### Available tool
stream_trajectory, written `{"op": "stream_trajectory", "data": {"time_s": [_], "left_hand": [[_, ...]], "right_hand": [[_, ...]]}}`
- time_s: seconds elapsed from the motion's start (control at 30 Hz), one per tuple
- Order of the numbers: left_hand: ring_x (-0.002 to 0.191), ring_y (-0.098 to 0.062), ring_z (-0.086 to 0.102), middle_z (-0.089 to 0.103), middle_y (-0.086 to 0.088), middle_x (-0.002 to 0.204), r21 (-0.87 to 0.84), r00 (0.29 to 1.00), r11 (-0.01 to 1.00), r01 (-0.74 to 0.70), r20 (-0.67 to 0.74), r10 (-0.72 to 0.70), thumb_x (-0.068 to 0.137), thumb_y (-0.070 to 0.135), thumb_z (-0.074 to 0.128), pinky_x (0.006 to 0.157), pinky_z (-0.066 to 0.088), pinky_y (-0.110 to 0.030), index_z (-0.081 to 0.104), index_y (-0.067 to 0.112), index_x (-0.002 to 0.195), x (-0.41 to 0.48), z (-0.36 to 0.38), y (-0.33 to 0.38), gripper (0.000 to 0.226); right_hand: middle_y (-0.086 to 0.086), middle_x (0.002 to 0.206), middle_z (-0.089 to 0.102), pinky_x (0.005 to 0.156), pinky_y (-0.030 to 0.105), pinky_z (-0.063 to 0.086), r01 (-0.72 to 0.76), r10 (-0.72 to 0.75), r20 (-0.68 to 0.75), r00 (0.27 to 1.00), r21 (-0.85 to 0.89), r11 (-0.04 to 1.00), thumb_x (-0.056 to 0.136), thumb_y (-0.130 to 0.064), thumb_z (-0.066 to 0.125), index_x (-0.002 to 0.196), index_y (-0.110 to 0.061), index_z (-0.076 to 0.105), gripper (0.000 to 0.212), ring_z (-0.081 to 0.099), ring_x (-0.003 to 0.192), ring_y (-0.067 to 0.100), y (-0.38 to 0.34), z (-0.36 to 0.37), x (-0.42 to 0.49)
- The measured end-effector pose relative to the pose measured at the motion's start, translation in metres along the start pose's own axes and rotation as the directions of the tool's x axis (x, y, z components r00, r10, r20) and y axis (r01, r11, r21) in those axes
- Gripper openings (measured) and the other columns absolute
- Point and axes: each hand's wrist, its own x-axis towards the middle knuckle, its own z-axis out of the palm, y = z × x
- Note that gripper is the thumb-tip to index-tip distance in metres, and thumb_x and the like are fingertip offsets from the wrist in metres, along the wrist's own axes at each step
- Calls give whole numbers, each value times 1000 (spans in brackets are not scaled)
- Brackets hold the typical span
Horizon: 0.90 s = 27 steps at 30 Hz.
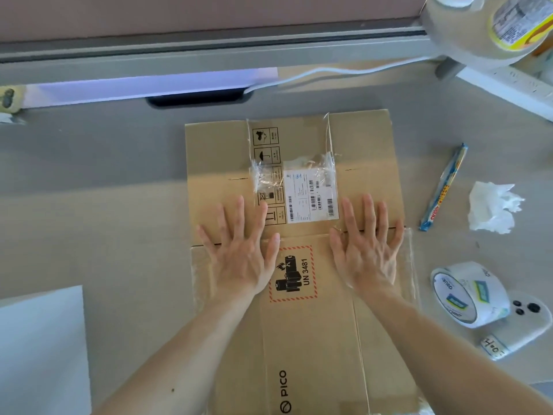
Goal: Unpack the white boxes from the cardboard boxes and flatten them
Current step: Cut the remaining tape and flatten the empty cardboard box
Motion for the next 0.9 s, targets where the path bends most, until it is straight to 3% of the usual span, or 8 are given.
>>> {"op": "stream_trajectory", "data": {"time_s": [0.43,0.6,0.77,0.9], "left_hand": [[151,-32,-16,-16,4,165,-15,1000,1000,-8,-14,8,97,68,5,114,-3,-71,-6,46,154,-2,1,-2,62],[150,-26,-22,-17,4,165,-194,993,977,-83,68,98,97,71,16,114,-17,-64,0,47,155,-5,-12,-10,65],[153,-23,-7,-6,3,167,-188,999,982,-35,-32,29,99,64,23,120,-10,-55,3,50,153,-83,-15,-14,60],[152,-21,-12,-10,4,166,-167,996,986,-27,82,41,98,64,18,120,-7,-59,-2,43,155,-158,19,-2,64]], "right_hand": [[-3,165,-10,118,57,-8,7,-7,-5,1000,-9,1000,98,-63,12,153,-43,-8,62,-11,151,25,-1,-1,-3],[-2,164,-13,117,56,-13,89,-103,109,989,127,988,98,-60,24,155,-40,0,65,-16,150,22,11,-13,-3],[3,165,2,119,55,-4,166,-171,6,985,209,964,97,-46,40,154,-38,11,64,-2,151,25,36,-25,-71],[2,162,6,118,60,-1,193,-204,87,975,121,974,93,-53,41,153,-39,7,71,0,150,27,49,10,-141]]}}
